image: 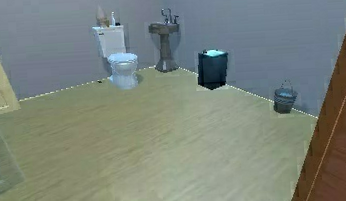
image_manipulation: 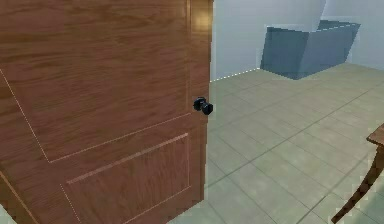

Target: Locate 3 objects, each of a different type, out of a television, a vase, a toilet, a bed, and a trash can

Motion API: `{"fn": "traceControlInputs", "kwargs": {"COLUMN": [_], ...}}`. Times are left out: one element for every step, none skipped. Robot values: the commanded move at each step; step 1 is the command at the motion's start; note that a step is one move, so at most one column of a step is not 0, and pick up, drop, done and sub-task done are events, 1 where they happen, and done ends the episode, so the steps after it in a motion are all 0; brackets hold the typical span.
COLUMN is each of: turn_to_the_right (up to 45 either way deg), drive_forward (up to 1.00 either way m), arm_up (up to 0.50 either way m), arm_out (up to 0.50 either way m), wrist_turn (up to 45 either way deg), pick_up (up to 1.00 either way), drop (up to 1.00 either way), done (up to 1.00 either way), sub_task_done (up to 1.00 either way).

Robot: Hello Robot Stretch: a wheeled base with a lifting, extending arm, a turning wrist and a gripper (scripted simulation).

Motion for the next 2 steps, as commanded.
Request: {"fn": "traceControlInputs", "kwargs": {"turn_to_the_right": [0.0,-18.0], "drive_forward": [0.05,0.0], "arm_up": [0.0,0.0], "arm_out": [0.0,0.0], "wrist_turn": [0.0,0.0], "pick_up": [0.0,0.0], "drop": [0.0,0.0], "done": [0.0,0.0], "sub_task_done": [0.0,0.0]}}
